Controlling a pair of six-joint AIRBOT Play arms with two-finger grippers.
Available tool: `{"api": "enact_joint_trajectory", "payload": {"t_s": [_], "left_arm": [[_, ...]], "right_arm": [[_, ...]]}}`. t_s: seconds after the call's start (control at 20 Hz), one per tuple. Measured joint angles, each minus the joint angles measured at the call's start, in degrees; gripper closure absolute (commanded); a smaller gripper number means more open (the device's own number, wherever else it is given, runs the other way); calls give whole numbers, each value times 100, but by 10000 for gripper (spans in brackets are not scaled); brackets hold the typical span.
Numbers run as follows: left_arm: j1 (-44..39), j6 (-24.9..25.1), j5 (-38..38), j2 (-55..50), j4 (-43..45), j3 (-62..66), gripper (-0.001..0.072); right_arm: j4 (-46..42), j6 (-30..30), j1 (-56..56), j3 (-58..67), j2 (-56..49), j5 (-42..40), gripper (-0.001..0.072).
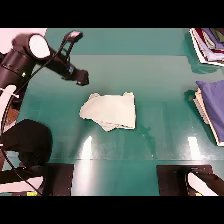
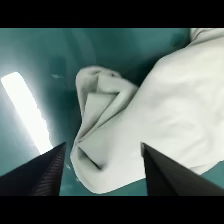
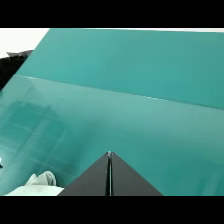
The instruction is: Fold the shirts.
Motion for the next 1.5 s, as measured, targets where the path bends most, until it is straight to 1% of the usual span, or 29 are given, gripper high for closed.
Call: {"api": "enact_joint_trajectory", "payload": {"t_s": [0.2, 0.35, 0.45, 0.5, 0.55, 0.75, 0.9, 0.95, 1.0, 1.05, 1.1, 1.3, 1.4, 1.5], "left_arm": [[339, 267, 734, -308, -726, -1051, 162], [417, 586, 1187, -702, -1491, -1349, 163], [444, 715, 1471, -940, -1912, -1436, 166], [450, 754, 1580, -1021, -2039, -1462, 374], [455, 780, 1679, -1082, -2131, -1482, 673], [570, 841, 1840, -1182, -2277, -1305, 675], [708, 839, 1585, -1150, -2151, -852, 674], [737, 839, 1497, -1102, -2068, -695, 674], [752, 839, 1427, -1045, -1993, -568, 674], [767, 839, 1370, -984, -1937, -455, 674], [778, 839, 1333, -931, -1891, -369, 674], [800, 839, 1174, -837, -1792, -216, 674], [802, 839, 1099, -822, -1751, -188, 674], [802, 839, 1043, -811, -1709, -175, 674]], "right_arm": [[-39, 0, 0, 0, -155, 131, 696], [-44, 2, 0, 0, -295, 289, 695], [-50, 2, 0, 0, -378, 372, 695], [-52, 11, 0, 0, -426, 420, 695], [-57, 52, 0, 0, -479, 483, 695], [-63, 157, -2, -52, -765, 841, 695], [-72, 258, 0, -597, -922, 957, 694], [-70, 280, 7, -901, -946, 931, 683], [-72, 304, 50, -1290, -977, 800, 479], [-63, 308, 118, -1668, -1016, 647, 238], [-11, 317, 219, -2037, -1082, 472, 199], [514, 254, 820, -3093, -1727, -407, 199], [868, 144, 1158, -3222, -2214, -883, 199], [1137, 87, 1449, -3086, -2728, -1172, 200]]}}
